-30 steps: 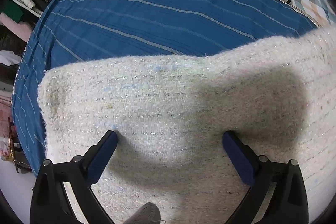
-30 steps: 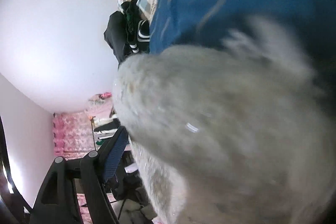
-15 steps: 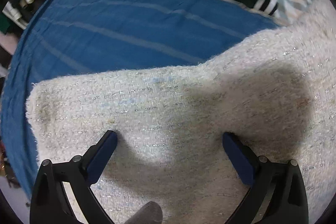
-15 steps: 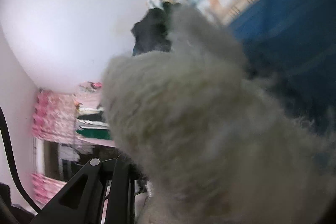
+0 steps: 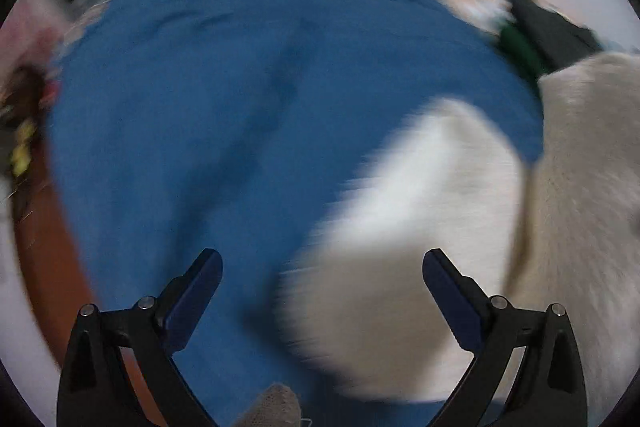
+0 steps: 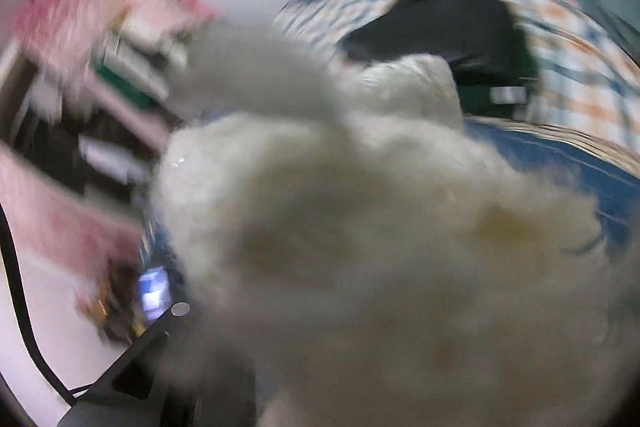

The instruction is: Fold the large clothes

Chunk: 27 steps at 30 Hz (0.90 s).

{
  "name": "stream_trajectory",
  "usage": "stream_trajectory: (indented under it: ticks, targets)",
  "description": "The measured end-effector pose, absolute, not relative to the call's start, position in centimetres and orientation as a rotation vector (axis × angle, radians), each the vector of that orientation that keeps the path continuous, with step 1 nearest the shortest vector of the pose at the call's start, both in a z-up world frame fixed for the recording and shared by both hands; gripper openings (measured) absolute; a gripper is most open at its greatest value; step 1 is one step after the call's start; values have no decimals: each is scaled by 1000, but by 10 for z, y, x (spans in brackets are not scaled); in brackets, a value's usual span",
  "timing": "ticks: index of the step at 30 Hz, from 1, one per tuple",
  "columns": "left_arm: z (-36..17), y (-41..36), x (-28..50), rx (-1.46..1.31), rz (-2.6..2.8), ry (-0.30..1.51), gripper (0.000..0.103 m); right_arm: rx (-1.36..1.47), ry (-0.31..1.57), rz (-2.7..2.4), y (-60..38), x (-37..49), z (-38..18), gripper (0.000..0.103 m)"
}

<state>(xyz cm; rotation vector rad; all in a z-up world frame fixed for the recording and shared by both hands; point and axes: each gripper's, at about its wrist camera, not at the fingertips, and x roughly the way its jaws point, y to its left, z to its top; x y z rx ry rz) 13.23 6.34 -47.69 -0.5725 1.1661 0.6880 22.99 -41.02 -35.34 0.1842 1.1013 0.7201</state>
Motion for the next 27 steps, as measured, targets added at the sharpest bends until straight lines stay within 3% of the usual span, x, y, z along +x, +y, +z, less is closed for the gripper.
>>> stream_trajectory:
  ticks: [4,6,8,11,16,23,24,26,27]
  targets:
    - [-488,88,54,-601,833,1185,101,-91,1204,798,-293,186,-414,23]
    - [-496,94,37,-655,856,1196,101,-189,1282,808,-258,168,-449,32]
    - [-498,99,16,-724,860,1177,101,-257,1378,835,-235,159,-475,49]
    - [-489,99,8,-822,828,1113,101,-162,1450,940,-241,151,-462,72]
    - [-481,92,32,-1010,668,984,101,66,1479,1001,-319,152,-416,75]
    - [-524,108,116,-1155,471,946,101,157,1564,714,-431,199,-439,75]
    - [-532,112,128,-1158,467,930,96,174,1568,688,-442,203,-444,75]
    - [-535,111,140,-1139,484,911,30,208,1571,649,-458,215,-456,75]
    - [-533,108,143,-1132,492,906,25,227,1569,632,-464,219,-460,75]
